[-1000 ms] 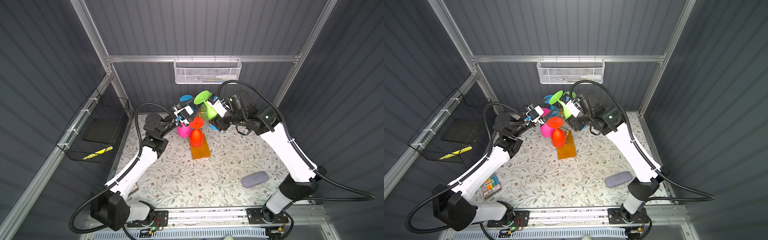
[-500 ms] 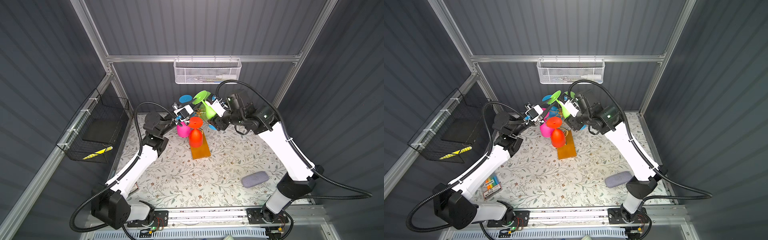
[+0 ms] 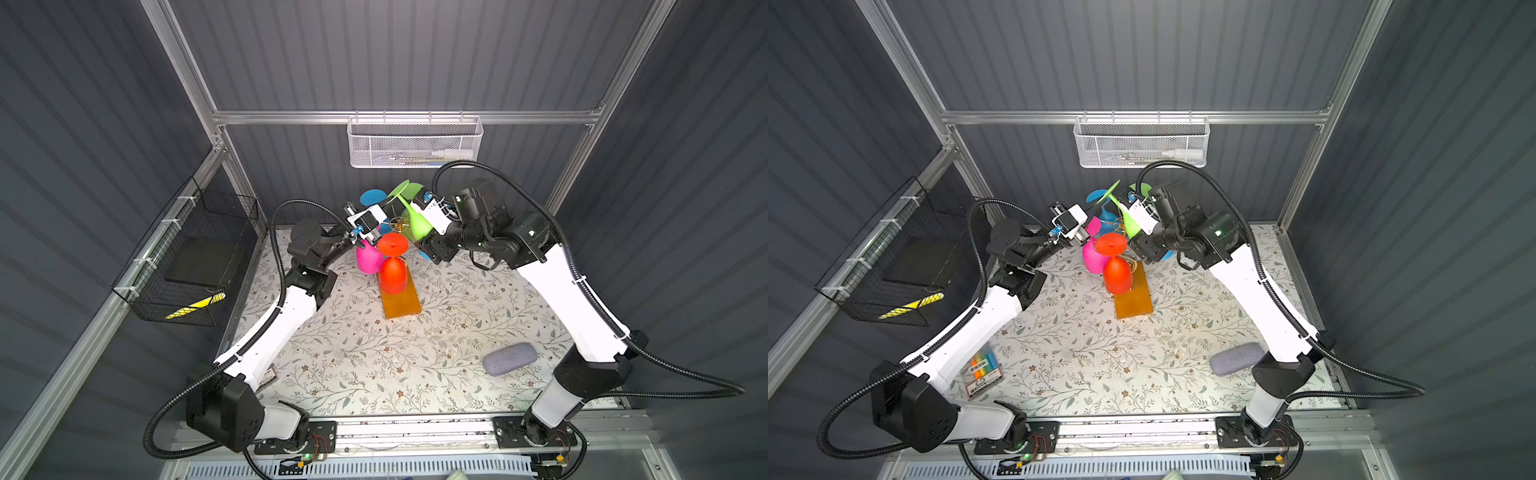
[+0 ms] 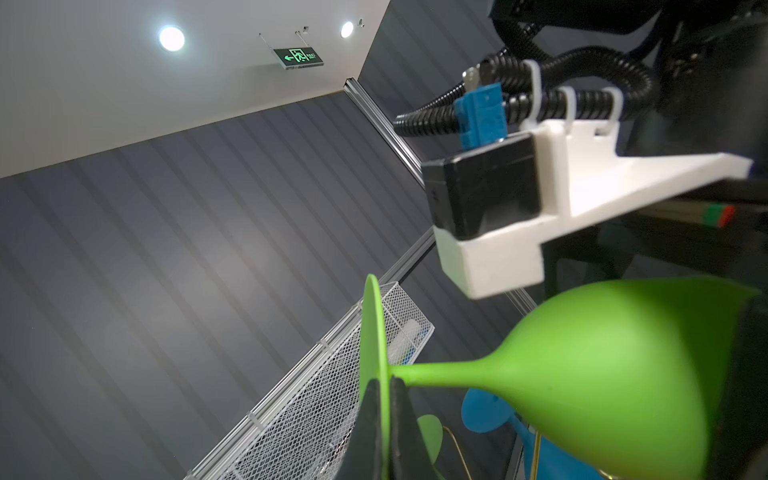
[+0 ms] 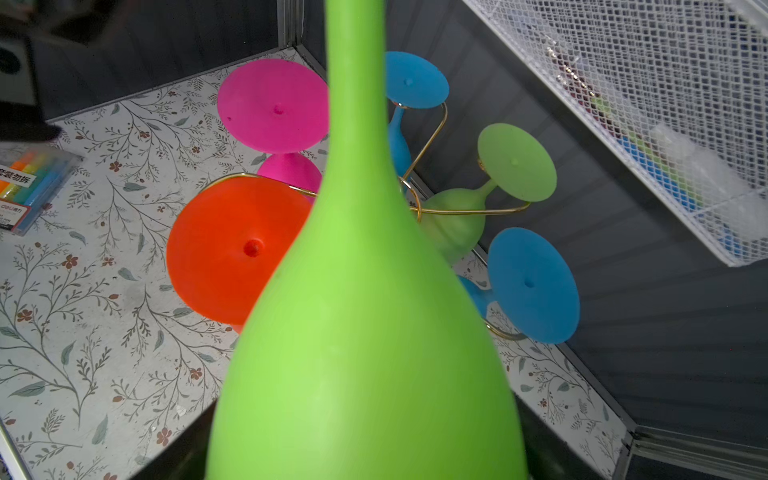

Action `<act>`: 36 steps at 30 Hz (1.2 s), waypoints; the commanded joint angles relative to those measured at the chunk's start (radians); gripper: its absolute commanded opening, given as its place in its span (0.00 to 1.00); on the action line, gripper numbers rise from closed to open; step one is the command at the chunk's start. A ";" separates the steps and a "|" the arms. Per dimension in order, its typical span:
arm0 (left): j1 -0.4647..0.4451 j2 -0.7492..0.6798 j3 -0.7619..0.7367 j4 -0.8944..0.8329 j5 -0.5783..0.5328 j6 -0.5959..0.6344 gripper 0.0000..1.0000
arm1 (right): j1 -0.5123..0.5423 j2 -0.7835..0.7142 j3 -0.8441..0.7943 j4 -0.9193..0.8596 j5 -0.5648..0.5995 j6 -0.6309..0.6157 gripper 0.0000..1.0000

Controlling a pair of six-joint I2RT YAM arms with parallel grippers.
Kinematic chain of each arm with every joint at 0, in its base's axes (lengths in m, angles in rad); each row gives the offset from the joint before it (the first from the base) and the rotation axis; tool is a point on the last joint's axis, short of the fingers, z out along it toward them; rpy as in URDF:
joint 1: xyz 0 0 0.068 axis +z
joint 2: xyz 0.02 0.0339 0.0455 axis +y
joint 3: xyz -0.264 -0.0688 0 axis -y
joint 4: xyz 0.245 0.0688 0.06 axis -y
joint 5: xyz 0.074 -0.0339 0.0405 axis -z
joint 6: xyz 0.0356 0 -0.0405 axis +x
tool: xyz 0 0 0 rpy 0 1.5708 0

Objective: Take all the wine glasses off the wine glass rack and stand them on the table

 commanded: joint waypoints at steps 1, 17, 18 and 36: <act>-0.019 -0.011 0.047 0.058 0.011 -0.067 0.00 | 0.012 0.007 0.006 -0.026 -0.013 0.001 0.83; -0.019 -0.067 -0.060 0.047 -0.278 -0.300 0.00 | -0.018 -0.156 -0.154 0.188 -0.071 0.049 0.96; -0.019 -0.078 -0.064 0.027 -0.301 -0.323 0.00 | -0.028 -0.176 -0.175 0.208 -0.095 0.057 0.96; -0.007 -0.164 -0.159 -0.097 -0.452 -0.659 0.00 | -0.312 -0.549 -0.698 0.714 -0.660 0.407 0.87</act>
